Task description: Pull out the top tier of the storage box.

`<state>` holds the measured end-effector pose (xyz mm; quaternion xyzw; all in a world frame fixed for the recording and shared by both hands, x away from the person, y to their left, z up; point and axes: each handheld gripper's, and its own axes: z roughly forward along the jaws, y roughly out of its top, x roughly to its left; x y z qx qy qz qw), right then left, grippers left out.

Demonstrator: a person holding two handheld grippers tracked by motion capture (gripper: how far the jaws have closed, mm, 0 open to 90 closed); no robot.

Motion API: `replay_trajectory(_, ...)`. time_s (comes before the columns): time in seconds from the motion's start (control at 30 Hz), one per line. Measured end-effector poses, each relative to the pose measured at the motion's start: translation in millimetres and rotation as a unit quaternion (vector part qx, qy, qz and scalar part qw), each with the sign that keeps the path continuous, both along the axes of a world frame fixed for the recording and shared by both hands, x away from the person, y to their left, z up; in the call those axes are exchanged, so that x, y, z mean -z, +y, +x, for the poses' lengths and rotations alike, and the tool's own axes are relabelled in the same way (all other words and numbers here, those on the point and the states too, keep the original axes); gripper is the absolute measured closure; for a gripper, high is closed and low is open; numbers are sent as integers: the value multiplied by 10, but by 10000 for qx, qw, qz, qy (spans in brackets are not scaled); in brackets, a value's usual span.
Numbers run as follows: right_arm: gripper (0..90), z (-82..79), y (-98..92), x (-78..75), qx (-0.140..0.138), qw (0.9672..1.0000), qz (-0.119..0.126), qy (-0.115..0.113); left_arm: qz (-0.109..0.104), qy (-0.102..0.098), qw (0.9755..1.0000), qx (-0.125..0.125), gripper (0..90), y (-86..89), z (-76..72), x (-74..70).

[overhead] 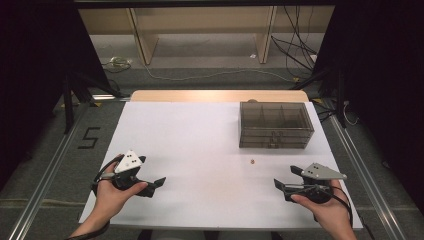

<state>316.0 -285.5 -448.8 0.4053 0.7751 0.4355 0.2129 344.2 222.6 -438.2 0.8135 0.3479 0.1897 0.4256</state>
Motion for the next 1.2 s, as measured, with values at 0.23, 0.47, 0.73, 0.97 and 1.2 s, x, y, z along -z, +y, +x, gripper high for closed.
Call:
replay_trajectory(0.23, 248, 7, -3, 5, 127, 9999, -90, 22, -10, -6, 10000, 2, 0, -17, 4, 1)
replay_trajectory(0.47, 297, 67, 17, -18, 378, 9981, -424, 255, 6, -6, 10000, 46, 0, -26, -19, 13)
replay_trajectory(0.73, 371, 233, 108, -112, 793, 9947, -434, 487, 23, -78, 9999, 115, 0, -47, -44, -11)
replay_trajectory(0.97, 384, 509, 176, -208, 1103, 9926, -352, 363, -14, -55, 9999, 95, 0, -35, -28, 3)
replay_trajectory(1.2, 389, 811, 285, -210, 1552, 9872, -329, 141, -38, -63, 10000, 60, 0, -31, -37, 2)
